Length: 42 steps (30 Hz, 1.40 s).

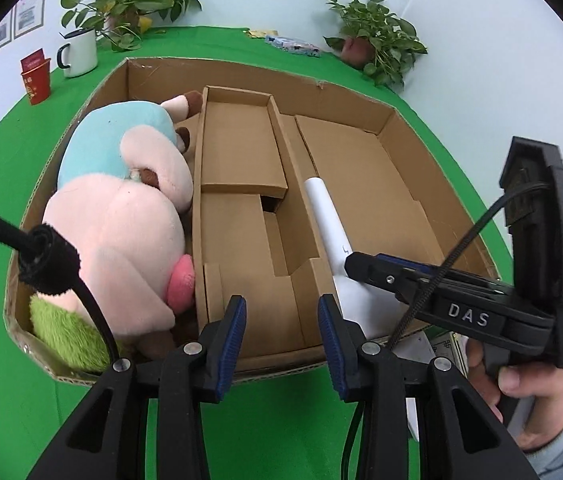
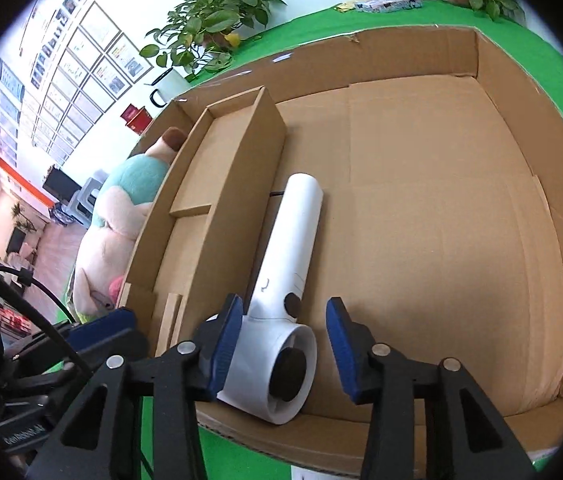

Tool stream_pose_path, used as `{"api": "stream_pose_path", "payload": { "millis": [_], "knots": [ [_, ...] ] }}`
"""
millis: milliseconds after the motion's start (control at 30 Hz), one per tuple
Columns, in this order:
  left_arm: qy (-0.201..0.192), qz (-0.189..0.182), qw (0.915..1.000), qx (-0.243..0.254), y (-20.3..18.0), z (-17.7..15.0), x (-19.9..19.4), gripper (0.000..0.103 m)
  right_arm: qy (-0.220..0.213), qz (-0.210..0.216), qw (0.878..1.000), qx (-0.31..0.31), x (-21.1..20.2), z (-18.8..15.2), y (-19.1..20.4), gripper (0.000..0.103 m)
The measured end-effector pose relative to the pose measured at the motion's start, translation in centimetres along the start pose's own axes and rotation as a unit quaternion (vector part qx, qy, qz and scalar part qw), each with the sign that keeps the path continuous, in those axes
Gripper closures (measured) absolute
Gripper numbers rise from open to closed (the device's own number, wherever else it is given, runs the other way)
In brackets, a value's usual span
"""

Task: Organize objects
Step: 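Lower the hair dryer into the box beside the tray and open the right gripper, then move both grippers back toward the white rectangular device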

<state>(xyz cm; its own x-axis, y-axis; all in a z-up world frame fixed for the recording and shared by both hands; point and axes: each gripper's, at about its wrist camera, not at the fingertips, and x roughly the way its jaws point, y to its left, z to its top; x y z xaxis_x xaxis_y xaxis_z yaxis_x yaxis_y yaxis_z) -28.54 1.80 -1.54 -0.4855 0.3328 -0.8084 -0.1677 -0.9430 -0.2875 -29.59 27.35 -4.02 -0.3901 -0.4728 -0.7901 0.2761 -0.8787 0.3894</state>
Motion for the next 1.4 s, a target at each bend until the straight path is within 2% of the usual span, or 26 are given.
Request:
{"api": "stream_pose_path", "payload": {
  "millis": [133, 200, 233, 267, 367, 433, 500, 533, 633, 767, 867, 1067, 1167, 1233, 1267, 1300, 1333, 1367, 1400],
  "knots": [
    [-0.013, 0.012, 0.9998, 0.004, -0.5, -0.5, -0.2, 0.067, -0.043, -0.042, 0.998, 0.006, -2.3, -0.4, 0.0, 0.06],
    [-0.032, 0.011, 0.9994, 0.005, -0.9, -1.0, -1.1, 0.067, -0.076, -0.062, 0.995, 0.004, -4.6, -1.1, 0.0, 0.047],
    [-0.047, 0.011, 0.9988, 0.006, -1.1, -1.3, -1.9, 0.064, -0.094, -0.078, 0.992, 0.0, -5.4, -1.4, 0.1, 0.029],
    [-0.062, 0.012, 0.998, 0.009, -1.3, -1.5, -2.6, 0.062, -0.116, -0.1, 0.988, -0.006, -6.6, -2.0, 0.3, 0.02],
    [-0.137, 0.015, 0.9903, 0.021, -2.5, -3.0, -6.0, 0.039, -0.187, -0.187, 0.964, -0.039, -9.8, -4.9, 1.3, 0.02],
    [-0.181, 0.031, 0.9824, 0.033, -3.5, -4.3, -7.9, 0.013, -0.209, -0.211, 0.953, -0.058, -11.0, -7.0, 1.7, 0.02],
    [-0.211, 0.049, 0.9752, 0.049, -4.8, -5.8, -9.2, 0.007, -0.218, -0.22, 0.948, -0.072, -11.5, -8.5, 2.3, 0.02],
    [-0.219, 0.052, 0.9726, 0.058, -5.4, -6.6, -9.6, 0.007, -0.222, -0.222, 0.946, -0.078, -11.6, -9.2, 2.5, 0.02],
    [-0.223, 0.071, 0.9694, 0.074, -6.4, -8.1, -10.1, 0.007, -0.227, -0.23, 0.942, -0.094, -12.2, -11.7, 3.0, 0.02],
    [-0.214, 0.092, 0.9696, 0.075, -6.9, -10.4, -10.2, 0.007, -0.223, -0.23, 0.942, -0.1, -12.5, -13.2, 3.5, 0.02],
    [-0.202, 0.088, 0.9727, 0.073, -6.6, -11.8, -10.0, 0.007, -0.23, -0.233, 0.938, -0.109, -13.2, -14.1, 3.8, 0.02],
    [-0.185, 0.08, 0.9774, 0.063, -6.1, -12.4, -9.7, 0.007, -0.23, -0.216, 0.942, -0.115, -13.5, -14.9, 4.3, 0.02],
    [-0.191, 0.086, 0.9755, 0.069, -6.3, -12.7, -10.2, 0.009, -0.233, -0.215, 0.942, -0.111, -13.6, -15.3, 4.3, 0.021],
    [-0.188, 0.088, 0.9757, 0.07, -6.3, -12.7, -10.3, 0.018, -0.231, -0.208, 0.944, -0.109, -13.5, -15.5, 4.3, 0.024],
    [-0.186, 0.087, 0.9762, 0.071, -6.2, -12.8, -10.2, 0.023, -0.231, -0.205, 0.945, -0.108, -13.5, -15.6, 4.3, 0.032],
    [-0.182, 0.087, 0.9768, 0.072, -6.2, -12.7, -10.1, 0.039, -0.229, -0.203, 0.946, -0.107, -13.4, -15.6, 4.2, 0.041],
    [-0.177, 0.086, 0.9776, 0.076, -6.1, -12.7, -9.9, 0.063, -0.222, -0.206, 0.947, -0.107, -13.1, -15.6, 4.2, 0.068],
    [-0.165, 0.085, 0.9794, 0.08, -6.1, -12.7, -9.5, 0.076, -0.215, -0.21, 0.948, -0.107, -12.8, -15.6, 4.2, 0.09],
    [-0.157, 0.085, 0.9807, 0.081, -5.9, -12.6, -9.2, 0.092, -0.208, -0.213, 0.948, -0.11, -12.5, -15.6, 4.2, 0.093]
  ]
}}
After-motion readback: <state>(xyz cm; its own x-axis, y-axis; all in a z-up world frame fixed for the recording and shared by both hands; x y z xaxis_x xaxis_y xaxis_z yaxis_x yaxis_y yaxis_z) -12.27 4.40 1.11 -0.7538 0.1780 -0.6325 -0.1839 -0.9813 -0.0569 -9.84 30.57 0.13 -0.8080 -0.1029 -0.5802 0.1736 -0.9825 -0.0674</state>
